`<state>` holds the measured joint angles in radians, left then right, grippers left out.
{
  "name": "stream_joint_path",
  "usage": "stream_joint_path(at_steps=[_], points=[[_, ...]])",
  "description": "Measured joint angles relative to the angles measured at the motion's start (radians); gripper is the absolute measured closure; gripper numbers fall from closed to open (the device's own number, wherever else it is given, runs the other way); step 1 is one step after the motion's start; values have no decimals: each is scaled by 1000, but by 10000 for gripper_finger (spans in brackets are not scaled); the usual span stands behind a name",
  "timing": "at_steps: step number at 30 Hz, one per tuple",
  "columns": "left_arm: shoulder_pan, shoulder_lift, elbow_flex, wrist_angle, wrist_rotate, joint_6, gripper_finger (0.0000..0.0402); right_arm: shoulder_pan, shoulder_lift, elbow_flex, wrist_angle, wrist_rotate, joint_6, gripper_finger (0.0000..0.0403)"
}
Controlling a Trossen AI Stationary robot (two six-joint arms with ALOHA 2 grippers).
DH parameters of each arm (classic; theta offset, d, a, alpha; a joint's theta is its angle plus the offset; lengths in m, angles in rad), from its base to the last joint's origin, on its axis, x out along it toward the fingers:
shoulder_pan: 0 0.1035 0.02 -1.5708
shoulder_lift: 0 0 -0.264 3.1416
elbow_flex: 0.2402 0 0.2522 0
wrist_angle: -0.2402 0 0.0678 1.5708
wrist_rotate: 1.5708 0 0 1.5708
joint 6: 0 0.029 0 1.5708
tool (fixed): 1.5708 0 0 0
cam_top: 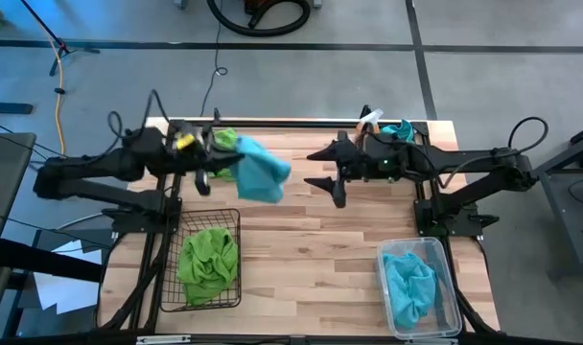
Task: Sort microfiber towel by color & place in baskets
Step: Put the blue microfiber cloth into the transparent bin
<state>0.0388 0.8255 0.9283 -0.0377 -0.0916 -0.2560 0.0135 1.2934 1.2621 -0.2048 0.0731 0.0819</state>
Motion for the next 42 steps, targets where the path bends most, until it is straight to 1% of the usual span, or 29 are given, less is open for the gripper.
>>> stream_joint_path(at_steps=[3, 5, 9, 14, 20, 24, 26, 30, 34, 36, 38, 40, 42], points=[[-63, 54, 0, 52, -50, 39, 401, 1, 1, 0, 77, -84, 54, 116], [-81, 85, 0, 80, -75, 65, 401, 8, 8, 0, 123, -102, 63, 116], [-84, 146, 0, 118, -77, 79, 401, 9, 17, 0, 161, -98, -3, 116], [-84, 204, 0, 156, -76, 78, 401, 9, 41, 1, 170, -59, -22, 116], [-78, 246, 0, 210, -66, 83, 401, 9, 115, 0, 200, -55, -38, 116], [-79, 264, 1, 235, -49, 84, 401, 9, 168, 0, 234, -3, -52, 116], [-79, 274, 1, 250, -49, 83, 401, 9, 190, 0, 253, -8, -62, 116], [-79, 283, 1, 268, -48, 84, 401, 9, 219, 0, 315, -59, -60, 116], [-79, 284, 0, 276, -49, 85, 401, 9, 222, 0, 322, -68, -56, 119], [-79, 283, 0, 276, -49, 85, 401, 9, 223, 0, 325, -67, -46, 137], [-79, 284, 0, 277, -49, 93, 401, 9, 224, 0, 328, -67, -33, 177], [-79, 284, 0, 278, -49, 100, 401, 9, 224, 0, 328, -67, -32, 242], [-79, 284, 0, 277, -49, 103, 401, 9, 224, 0, 327, -68, -30, 324]])
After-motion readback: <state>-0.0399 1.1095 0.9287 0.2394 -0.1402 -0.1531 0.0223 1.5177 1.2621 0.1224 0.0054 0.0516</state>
